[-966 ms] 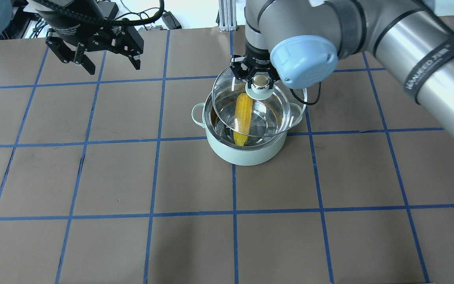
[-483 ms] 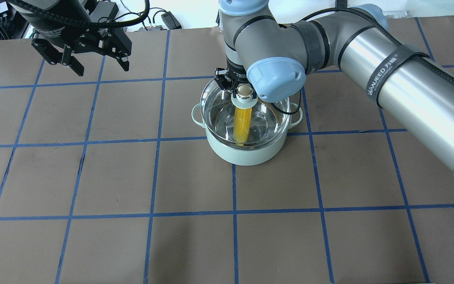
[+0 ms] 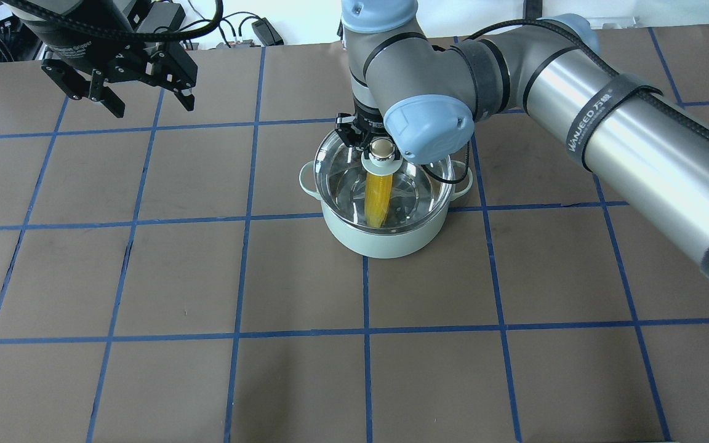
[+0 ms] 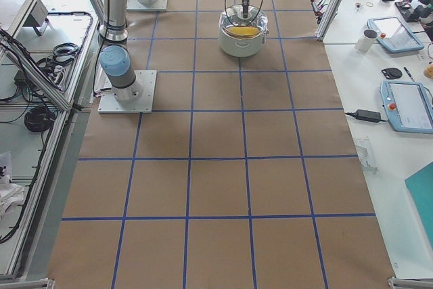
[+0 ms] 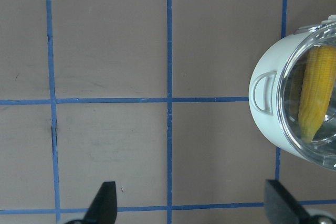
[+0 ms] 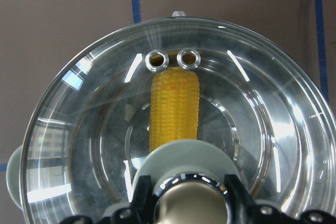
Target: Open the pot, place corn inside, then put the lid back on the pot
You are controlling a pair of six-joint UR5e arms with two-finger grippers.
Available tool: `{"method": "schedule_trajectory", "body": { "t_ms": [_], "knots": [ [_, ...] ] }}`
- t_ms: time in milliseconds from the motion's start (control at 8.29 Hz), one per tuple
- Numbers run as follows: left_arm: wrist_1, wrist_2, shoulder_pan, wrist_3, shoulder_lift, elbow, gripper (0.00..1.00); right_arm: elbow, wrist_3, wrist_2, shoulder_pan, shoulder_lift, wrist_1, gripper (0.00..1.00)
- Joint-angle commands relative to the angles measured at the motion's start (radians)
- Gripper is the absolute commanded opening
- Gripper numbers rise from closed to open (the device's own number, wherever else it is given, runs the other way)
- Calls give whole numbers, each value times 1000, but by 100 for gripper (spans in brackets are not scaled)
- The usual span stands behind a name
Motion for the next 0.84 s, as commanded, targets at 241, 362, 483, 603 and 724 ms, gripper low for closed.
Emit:
{"method": "schedule_trajectory", "body": {
  "t_ms": [241,362,483,603,724],
  "knots": [
    [1,3,2,-3,-1,-1,100,10,-7,-8,-1,3,2,16],
    [1,0,2,-7,-2,-3,100,15,-12,-8,-1,3,2,16],
    [1,-3,8,12,-2,-1,100,16,-10,-8,-1,1,2,16],
    [1,-5,26,36,-2,-4,100,16,-9,-8,-1,1,3,16],
    [1,-5,34,36,-2,-6,100,13,-9,-1,-1,1,5,16]
  ]
}}
